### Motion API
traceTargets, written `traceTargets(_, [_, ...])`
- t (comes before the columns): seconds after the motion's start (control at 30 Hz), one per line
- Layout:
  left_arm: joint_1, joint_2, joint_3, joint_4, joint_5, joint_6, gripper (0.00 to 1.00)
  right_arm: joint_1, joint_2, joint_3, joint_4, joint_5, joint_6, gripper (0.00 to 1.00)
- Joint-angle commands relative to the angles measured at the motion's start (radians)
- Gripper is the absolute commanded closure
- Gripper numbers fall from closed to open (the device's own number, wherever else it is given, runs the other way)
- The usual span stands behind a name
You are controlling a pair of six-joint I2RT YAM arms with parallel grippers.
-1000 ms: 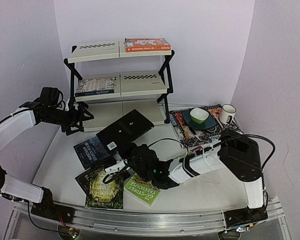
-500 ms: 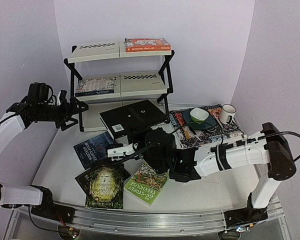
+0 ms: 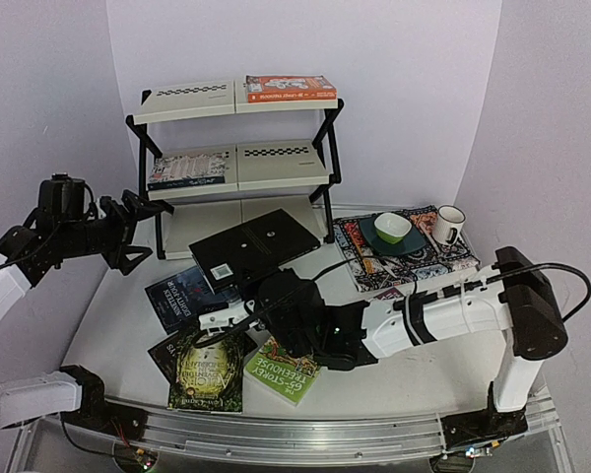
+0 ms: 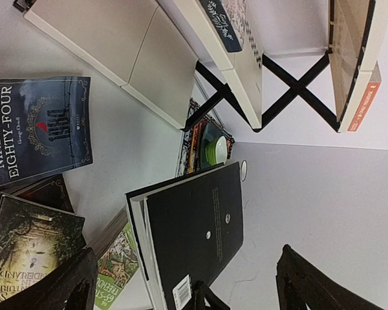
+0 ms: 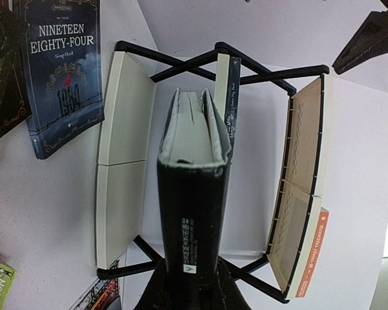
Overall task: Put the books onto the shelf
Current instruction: Pass from the right arm to the left
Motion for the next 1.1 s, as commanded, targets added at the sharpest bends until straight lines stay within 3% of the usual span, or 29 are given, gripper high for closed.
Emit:
traceTargets(0.0, [-0.016, 0.005, -0.013, 0.046, -0.047, -0.026, 0.03, 0.017, -0.024, 0.078, 0.13, 0.057, -0.033, 1.0])
traceTargets(0.1, [-0.018, 0.031, 0.015, 0.046, -0.035, 0.099, 0.05, 0.019, -0.035, 0.067, 0.129, 0.057, -0.041, 1.0])
traceTargets(0.2, [-0.021, 0.064, 0.079, 0.045, 0.006, 0.327, 0.07, 0.019, -0.065, 0.044, 0.096, 0.057, -0.023, 1.0])
traceTargets(0.47, [-0.038, 0.145, 0.216, 0.042, 0.131, 0.667, 0.11, 0.012, -0.218, -0.024, -0.217, 0.03, 0.196, 1.0])
traceTargets(0.6, [-0.145, 0.19, 0.273, 0.044, 0.047, 0.882, 0.13, 0.002, -0.292, -0.026, -0.427, 0.008, 0.332, 1.0])
traceTargets(0.73, [-0.312, 0.208, 0.271, 0.08, -0.053, 1.227, 0.13, -0.022, -0.374, 0.017, -0.714, -0.08, 0.516, 1.0])
traceTargets(0.87, [-0.385, 0.149, 0.183, 0.16, 0.048, 1.539, 0.11, -0.055, -0.452, 0.047, -0.9, -0.165, 0.623, 1.0])
traceTargets(1.07, [-0.396, 0.147, 0.157, 0.175, 0.219, 1.73, 0.11, -0.068, -0.511, 0.087, -1.018, -0.245, 0.704, 1.0])
